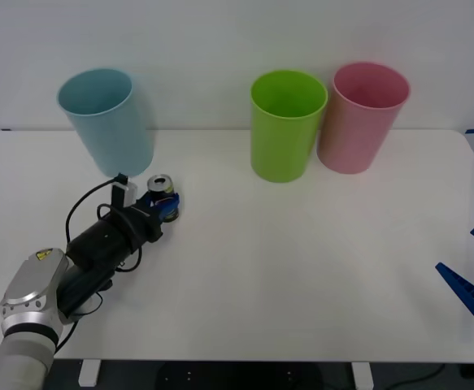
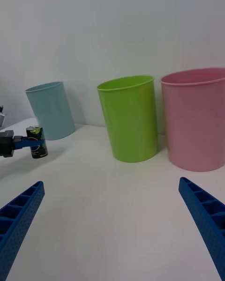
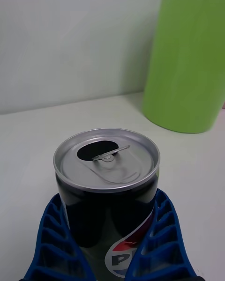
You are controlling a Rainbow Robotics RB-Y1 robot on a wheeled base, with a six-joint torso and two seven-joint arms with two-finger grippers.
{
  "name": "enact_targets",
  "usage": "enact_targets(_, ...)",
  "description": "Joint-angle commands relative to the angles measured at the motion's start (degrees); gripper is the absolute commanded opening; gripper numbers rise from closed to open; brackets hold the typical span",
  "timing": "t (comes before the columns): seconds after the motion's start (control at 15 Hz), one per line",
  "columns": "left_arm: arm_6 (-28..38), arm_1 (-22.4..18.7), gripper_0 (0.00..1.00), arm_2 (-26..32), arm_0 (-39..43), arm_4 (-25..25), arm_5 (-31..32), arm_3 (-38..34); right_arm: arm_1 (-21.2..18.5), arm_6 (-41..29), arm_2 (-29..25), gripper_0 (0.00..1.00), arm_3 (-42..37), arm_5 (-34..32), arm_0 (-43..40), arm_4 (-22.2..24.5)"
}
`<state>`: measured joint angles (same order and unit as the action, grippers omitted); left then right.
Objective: Grasp the object on the table and drop it into the matching bin: aluminum can to the light blue bin, PET bottle to the pink bin.
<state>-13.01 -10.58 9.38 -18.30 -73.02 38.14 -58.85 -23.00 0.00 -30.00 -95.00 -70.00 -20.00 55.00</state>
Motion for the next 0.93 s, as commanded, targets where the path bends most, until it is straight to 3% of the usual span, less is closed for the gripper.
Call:
enact_targets(0.07, 0.7, -1.9, 0.00, 0.0, 0.4, 1.9, 0.0, -1.5, 0.0, 0.0, 0.0, 1.00, 0.0, 0.0, 0.0, 0.0)
enact_targets(0.67, 3.8, -6.6, 0.00, 0.0, 0.5, 8.3, 2.6, -5.7, 0.0, 0.0, 0.0, 1.00, 0.0, 0.0, 0.0, 0.0)
enact_targets(0.93, 5.7, -7.8, 0.00, 0.0, 2.5, 11.4, 2.5, -11.4, 0.0, 0.0, 0.0, 1.00, 0.0, 0.0, 0.0, 0.0)
